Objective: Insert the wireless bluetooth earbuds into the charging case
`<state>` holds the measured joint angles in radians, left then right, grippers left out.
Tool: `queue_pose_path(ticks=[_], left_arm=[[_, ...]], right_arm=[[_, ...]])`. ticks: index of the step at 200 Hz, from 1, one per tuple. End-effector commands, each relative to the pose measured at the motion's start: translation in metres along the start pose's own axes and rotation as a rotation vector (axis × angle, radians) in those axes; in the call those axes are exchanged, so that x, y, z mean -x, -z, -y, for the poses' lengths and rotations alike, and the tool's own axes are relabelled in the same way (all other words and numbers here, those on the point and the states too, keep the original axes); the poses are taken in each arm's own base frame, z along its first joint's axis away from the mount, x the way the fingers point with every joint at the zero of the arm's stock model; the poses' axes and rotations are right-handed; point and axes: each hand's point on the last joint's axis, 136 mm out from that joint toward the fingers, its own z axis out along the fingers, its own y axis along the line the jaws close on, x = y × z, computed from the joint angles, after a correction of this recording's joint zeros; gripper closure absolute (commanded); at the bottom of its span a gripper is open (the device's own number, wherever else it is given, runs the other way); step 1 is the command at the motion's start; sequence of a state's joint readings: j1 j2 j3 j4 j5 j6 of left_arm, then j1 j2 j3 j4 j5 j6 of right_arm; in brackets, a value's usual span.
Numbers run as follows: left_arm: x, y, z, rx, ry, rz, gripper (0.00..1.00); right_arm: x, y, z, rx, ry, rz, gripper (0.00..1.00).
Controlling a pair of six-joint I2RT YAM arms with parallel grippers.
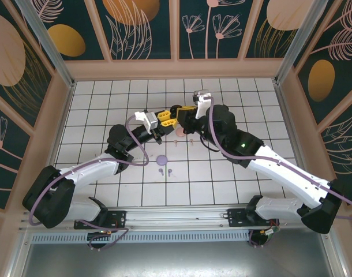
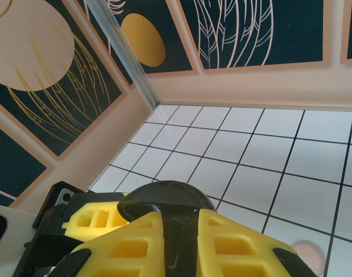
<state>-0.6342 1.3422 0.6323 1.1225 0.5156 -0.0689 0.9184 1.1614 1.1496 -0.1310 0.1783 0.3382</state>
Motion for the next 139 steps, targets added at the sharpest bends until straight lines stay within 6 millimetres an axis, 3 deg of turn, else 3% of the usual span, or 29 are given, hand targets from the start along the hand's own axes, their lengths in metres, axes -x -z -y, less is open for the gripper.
queue_pose_path(ticks=[1,37,62,101,139], left_arm=[[0.028,-0.005,0.002,-0.014,-0.042,0.086,1.00],[0.025,-0.005,0.002,-0.014,-0.033,0.077,1.00],[0.022,-0.005,0.002,-0.013,-0.031,0.069,1.00],[0.018,-0.004,0.001,-0.010,-0.024,0.061,1.00],[0.013,-0.004,0.001,-0.008,-0.012,0.052,1.00]], right_arm=[[-0.016,-0.006,-0.002,-0.008,0.051,-0.061,0.84],[-0.021,-0.015,-0.001,-0.042,0.068,-0.092,0.82],[-0.011,-0.012,0.004,-0.081,0.051,-0.069,0.74],[0.025,0.010,0.008,-0.089,-0.020,0.022,0.46],[0.066,0.043,-0.004,-0.012,-0.082,0.120,0.34]])
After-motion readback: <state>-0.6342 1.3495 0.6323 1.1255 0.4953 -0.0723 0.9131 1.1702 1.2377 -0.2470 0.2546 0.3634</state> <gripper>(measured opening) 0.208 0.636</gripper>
